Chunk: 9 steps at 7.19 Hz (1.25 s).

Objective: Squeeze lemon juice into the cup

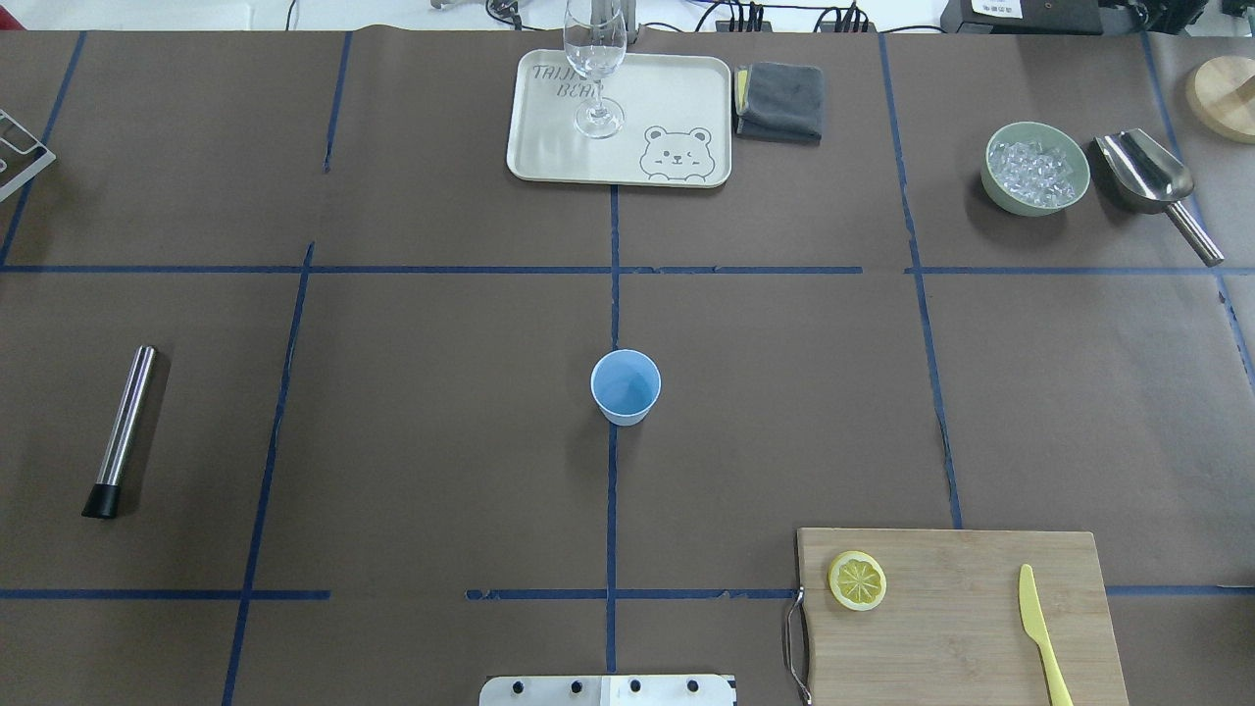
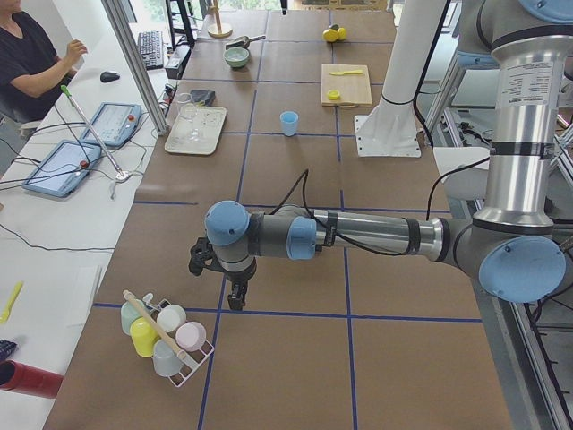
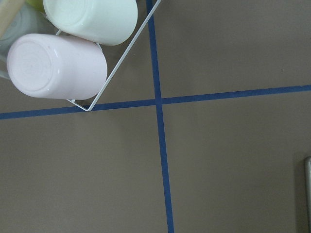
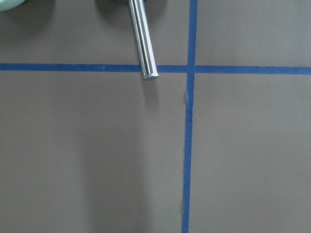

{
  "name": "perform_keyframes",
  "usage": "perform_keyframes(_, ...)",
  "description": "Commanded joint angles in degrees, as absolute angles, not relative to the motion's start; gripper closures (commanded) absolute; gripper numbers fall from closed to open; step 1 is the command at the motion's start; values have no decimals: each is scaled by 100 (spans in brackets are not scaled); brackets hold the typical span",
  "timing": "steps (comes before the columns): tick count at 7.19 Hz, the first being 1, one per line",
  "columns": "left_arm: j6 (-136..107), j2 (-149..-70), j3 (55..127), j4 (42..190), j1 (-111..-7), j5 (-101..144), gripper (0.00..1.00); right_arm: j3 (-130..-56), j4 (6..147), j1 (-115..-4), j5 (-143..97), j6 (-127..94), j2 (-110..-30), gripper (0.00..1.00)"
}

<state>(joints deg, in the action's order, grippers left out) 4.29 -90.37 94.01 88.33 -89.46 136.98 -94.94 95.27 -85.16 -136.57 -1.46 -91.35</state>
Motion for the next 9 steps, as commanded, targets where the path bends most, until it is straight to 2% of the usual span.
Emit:
perform_keyframes(1, 439, -9053, 9422, 8842, -8921, 13702, 0, -9492, 9527, -8464, -13658, -167, -9132, 0)
perform_keyframes(3, 422, -9061, 9457, 8842, -8842, 13711, 0, -9492, 9519, -8412, -13667, -184, -9123, 0)
perform_keyframes(7, 378, -9044, 9457, 8886, -8798, 13772, 0, -9710, 8073, -7519, -13763, -272, -9237, 0)
perform_keyframes(9, 422, -9035, 9483, 8947, -8789, 13781, 0, -10017, 7202, -6886, -13887, -1696, -9334, 0)
